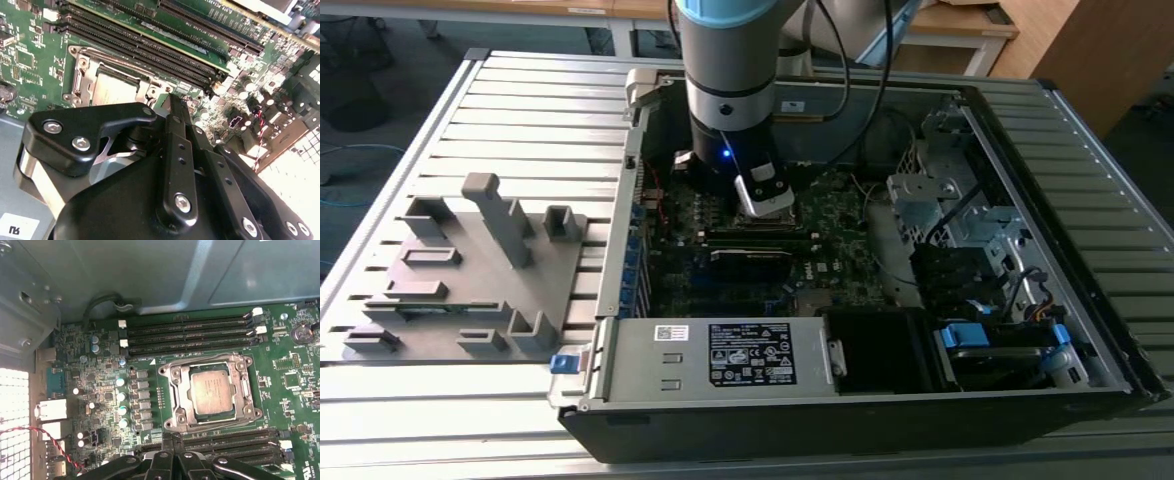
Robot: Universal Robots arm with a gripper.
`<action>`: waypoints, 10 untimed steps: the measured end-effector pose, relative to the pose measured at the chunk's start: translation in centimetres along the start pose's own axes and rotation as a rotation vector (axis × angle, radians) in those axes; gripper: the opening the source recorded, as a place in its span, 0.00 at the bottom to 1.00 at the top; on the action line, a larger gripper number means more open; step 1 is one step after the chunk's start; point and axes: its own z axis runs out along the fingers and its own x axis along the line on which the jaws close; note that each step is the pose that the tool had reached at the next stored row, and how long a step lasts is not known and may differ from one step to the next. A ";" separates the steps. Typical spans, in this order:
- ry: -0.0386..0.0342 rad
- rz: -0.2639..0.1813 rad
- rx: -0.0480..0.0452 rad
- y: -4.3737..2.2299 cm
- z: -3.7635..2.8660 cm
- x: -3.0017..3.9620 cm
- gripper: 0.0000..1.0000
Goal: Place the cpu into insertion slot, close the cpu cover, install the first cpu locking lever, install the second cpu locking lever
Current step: 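Install the second cpu locking lever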
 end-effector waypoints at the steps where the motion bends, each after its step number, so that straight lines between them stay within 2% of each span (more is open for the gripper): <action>1: -0.0006 0.000 0.0047 0.20 0.04 0.03 0.10; 6: -0.0031 0.000 0.0220 1.39 0.31 0.10 0.10; 10: -0.0045 0.000 0.0324 2.21 0.55 -0.18 0.10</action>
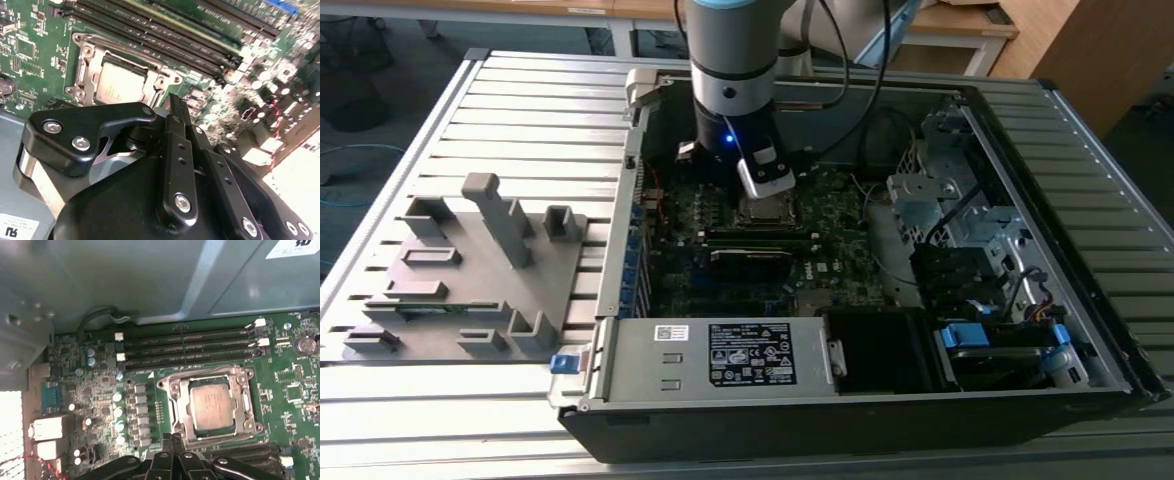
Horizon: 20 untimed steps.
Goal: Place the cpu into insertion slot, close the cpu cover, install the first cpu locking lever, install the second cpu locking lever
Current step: 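Install the second cpu locking lever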
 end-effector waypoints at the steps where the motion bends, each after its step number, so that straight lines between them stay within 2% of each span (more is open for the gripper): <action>1: -0.0002 0.000 0.0015 0.18 0.06 -0.10 0.10; 6: -0.0021 0.003 0.0125 0.83 0.33 -0.91 0.10; 14: -0.0063 0.006 0.0391 1.73 0.66 -2.33 0.10; 20: -0.0077 0.007 0.0489 2.46 0.88 -3.45 0.10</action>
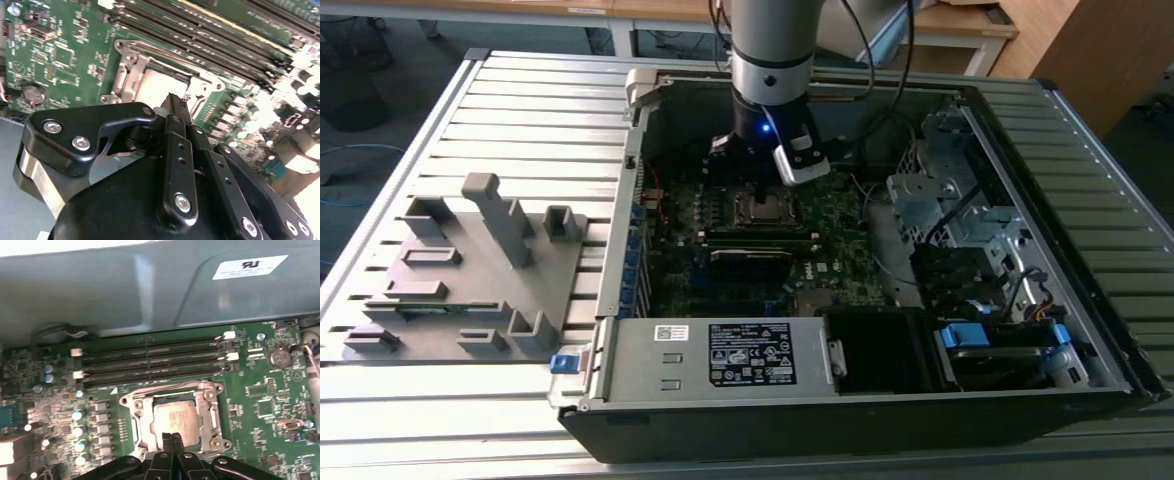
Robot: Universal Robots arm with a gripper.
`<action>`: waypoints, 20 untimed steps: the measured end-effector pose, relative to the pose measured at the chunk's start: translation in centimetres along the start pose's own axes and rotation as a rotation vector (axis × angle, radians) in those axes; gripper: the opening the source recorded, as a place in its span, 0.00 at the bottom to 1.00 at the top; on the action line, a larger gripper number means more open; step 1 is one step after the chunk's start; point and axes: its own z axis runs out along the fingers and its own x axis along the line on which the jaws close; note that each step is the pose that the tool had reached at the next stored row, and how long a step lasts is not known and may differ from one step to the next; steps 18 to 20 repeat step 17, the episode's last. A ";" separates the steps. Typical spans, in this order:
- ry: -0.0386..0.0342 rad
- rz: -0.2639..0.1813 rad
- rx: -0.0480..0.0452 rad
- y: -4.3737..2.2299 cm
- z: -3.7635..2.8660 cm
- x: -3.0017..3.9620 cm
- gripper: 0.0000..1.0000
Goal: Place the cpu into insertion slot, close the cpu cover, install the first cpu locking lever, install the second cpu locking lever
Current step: 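Install the second cpu locking lever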
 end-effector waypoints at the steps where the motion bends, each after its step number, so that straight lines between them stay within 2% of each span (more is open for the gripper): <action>1: -0.0002 0.000 0.0010 0.08 0.03 -0.20 0.10; 5: -0.0006 0.000 0.0044 0.32 0.08 -0.76 0.10; 20: -0.0008 0.000 0.0050 0.35 -0.09 -0.77 0.10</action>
